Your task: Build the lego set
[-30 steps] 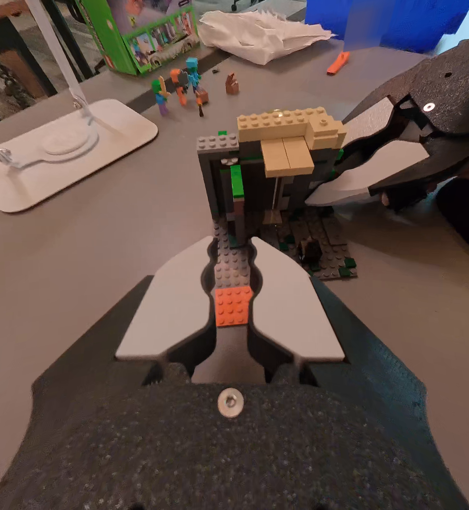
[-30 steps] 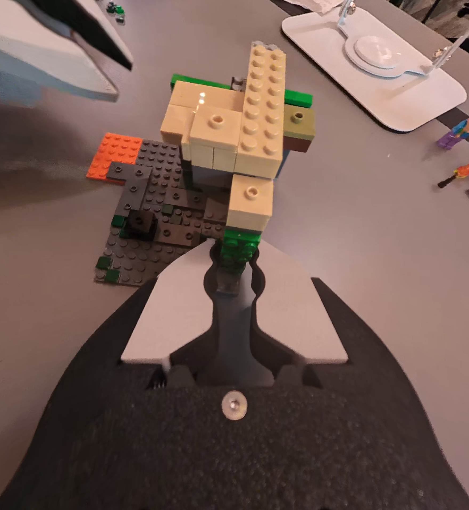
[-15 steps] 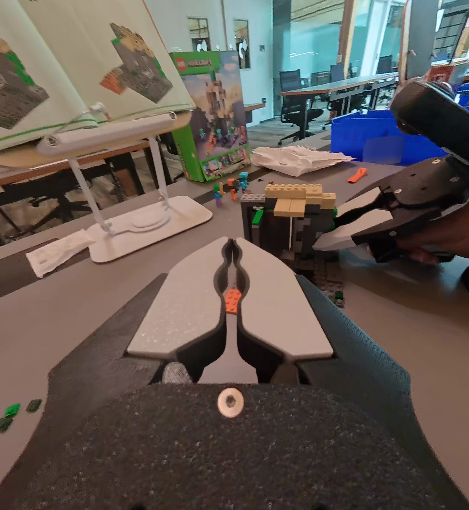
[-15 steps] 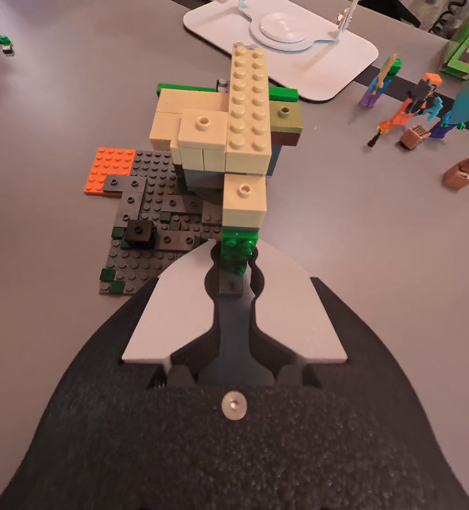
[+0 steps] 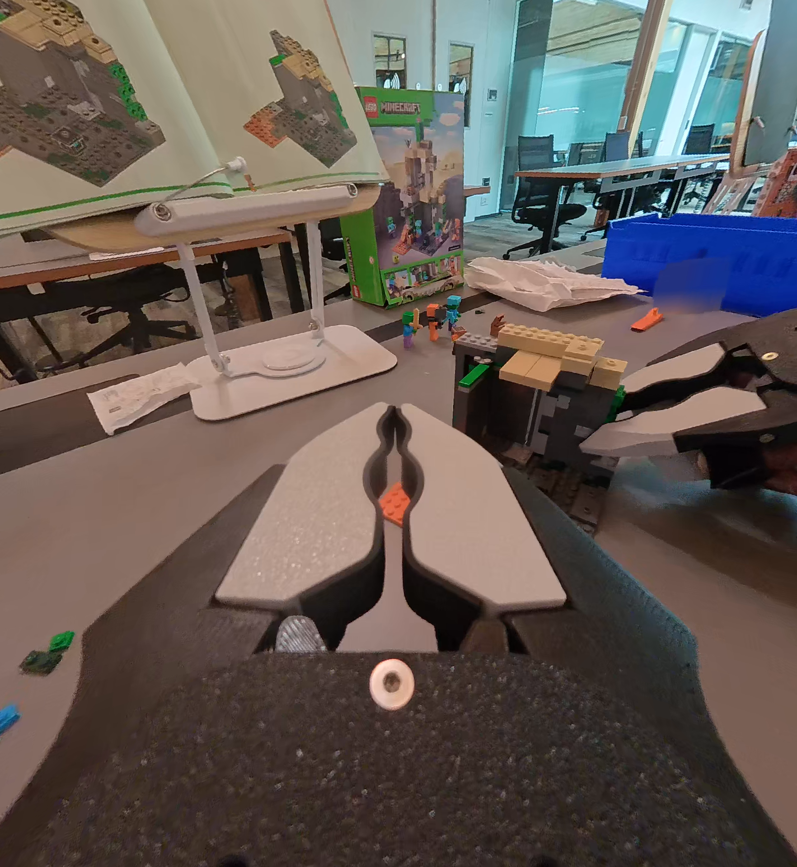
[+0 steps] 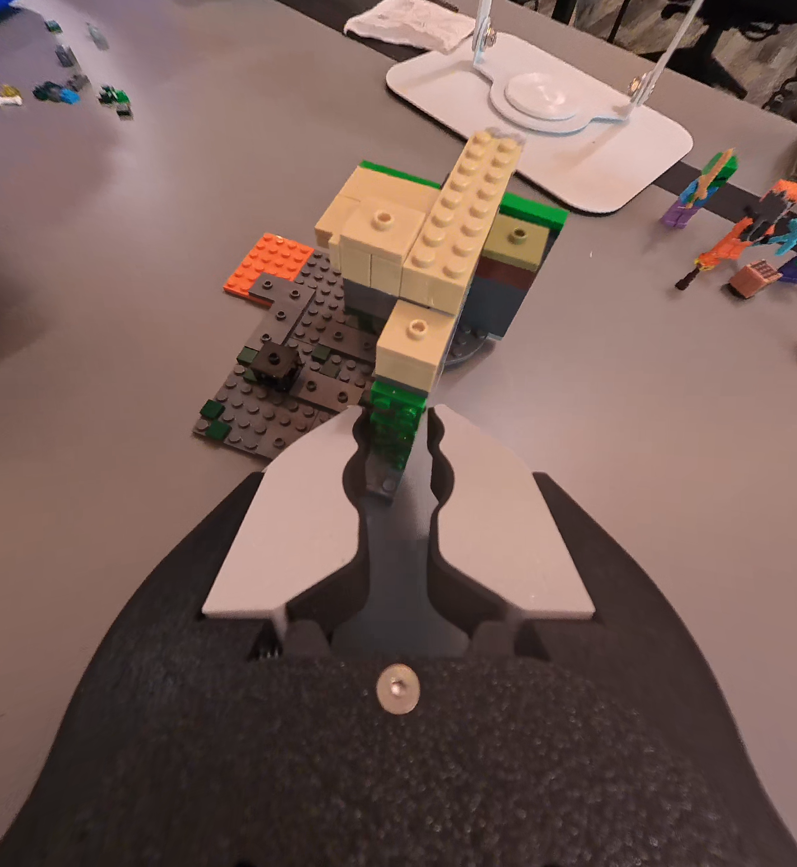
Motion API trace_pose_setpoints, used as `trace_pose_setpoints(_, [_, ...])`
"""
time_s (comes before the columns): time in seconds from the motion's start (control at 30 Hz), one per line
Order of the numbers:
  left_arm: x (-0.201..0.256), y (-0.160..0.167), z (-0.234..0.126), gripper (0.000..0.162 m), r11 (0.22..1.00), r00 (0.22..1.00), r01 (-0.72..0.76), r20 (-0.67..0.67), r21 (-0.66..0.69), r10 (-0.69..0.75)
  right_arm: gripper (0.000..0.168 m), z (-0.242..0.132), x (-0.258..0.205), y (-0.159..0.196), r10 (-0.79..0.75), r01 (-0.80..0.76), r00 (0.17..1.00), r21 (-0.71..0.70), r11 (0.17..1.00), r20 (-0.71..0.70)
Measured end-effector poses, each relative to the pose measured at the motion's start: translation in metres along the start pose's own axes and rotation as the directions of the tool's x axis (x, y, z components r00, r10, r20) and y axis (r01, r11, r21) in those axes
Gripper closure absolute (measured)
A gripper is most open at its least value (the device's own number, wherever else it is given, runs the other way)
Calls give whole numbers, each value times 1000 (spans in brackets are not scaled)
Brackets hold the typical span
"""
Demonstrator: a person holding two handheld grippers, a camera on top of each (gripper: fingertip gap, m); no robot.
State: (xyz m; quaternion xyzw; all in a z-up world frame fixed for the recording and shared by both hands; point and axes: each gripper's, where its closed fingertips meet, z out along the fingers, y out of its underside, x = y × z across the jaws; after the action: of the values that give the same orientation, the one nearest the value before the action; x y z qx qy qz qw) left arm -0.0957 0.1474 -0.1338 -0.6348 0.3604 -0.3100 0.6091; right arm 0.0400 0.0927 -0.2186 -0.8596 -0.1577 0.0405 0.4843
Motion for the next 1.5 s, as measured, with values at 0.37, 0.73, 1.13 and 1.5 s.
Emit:
trace_pose_setpoints(0.37, [5,9,6,162,999,1000,-16,-23,-33,15,149,-7,10,-7,-19,17,1000,61,998,18])
trace_pose_setpoints(0.73, [2,12,8,162,999,1000,-20,-8,-46,20,150,17,21,-29,-35,23,989,87,996,140])
trace_pose_setpoints(1.13, [-23,-15,23,162,999,993,-32,111,44,27,157,-57,62,-160,-108,146,989,508,849,-105])
trace_pose_setpoints(1.5, [-69,-49,62,162,991,962,65,258,116,-93,168,24,99,-321,-45,125,988,583,803,-150])
